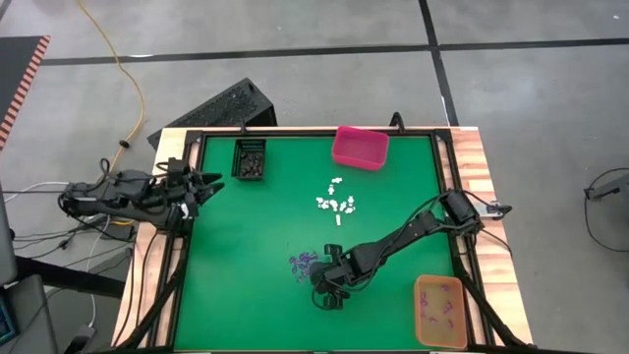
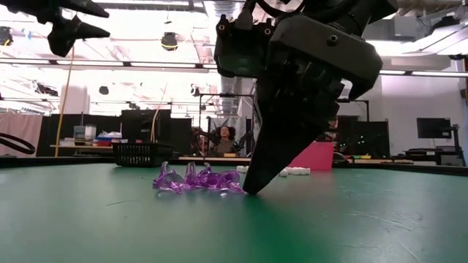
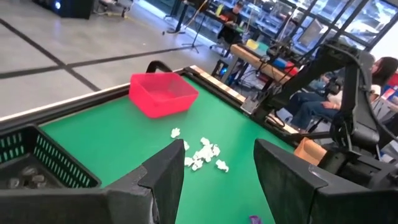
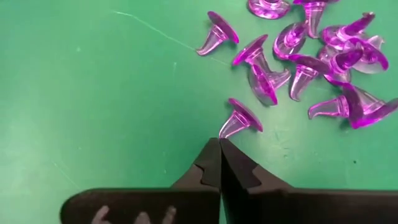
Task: Sort Halloween decoration
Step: Put the pink witch hat toy into the orange bin
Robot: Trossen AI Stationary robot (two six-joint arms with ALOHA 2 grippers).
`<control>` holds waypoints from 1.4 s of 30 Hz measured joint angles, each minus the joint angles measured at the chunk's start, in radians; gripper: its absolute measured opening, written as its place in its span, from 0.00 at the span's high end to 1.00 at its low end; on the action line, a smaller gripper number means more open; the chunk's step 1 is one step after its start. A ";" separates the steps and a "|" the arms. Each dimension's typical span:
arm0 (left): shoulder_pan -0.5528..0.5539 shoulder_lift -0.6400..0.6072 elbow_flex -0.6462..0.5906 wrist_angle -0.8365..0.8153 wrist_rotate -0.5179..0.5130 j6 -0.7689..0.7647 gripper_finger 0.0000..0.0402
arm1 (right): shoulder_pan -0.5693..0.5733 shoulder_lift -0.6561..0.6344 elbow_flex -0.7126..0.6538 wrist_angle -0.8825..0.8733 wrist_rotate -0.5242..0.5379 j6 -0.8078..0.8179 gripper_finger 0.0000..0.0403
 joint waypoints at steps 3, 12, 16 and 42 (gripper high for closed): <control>0.000 0.000 0.000 0.000 0.006 -0.003 0.55 | 0.004 -0.016 0.000 -0.028 0.017 0.020 0.95; 0.000 -0.003 0.000 -0.005 0.016 0.010 0.55 | -0.002 -0.075 0.040 -0.023 0.023 -0.145 0.80; 0.000 -0.003 0.000 -0.007 0.016 0.013 0.55 | -0.026 -0.062 0.042 0.038 -0.026 -0.245 0.68; 0.001 -0.004 0.000 -0.095 -0.001 -0.021 0.55 | -0.046 -0.008 0.042 0.048 -0.111 -0.379 0.64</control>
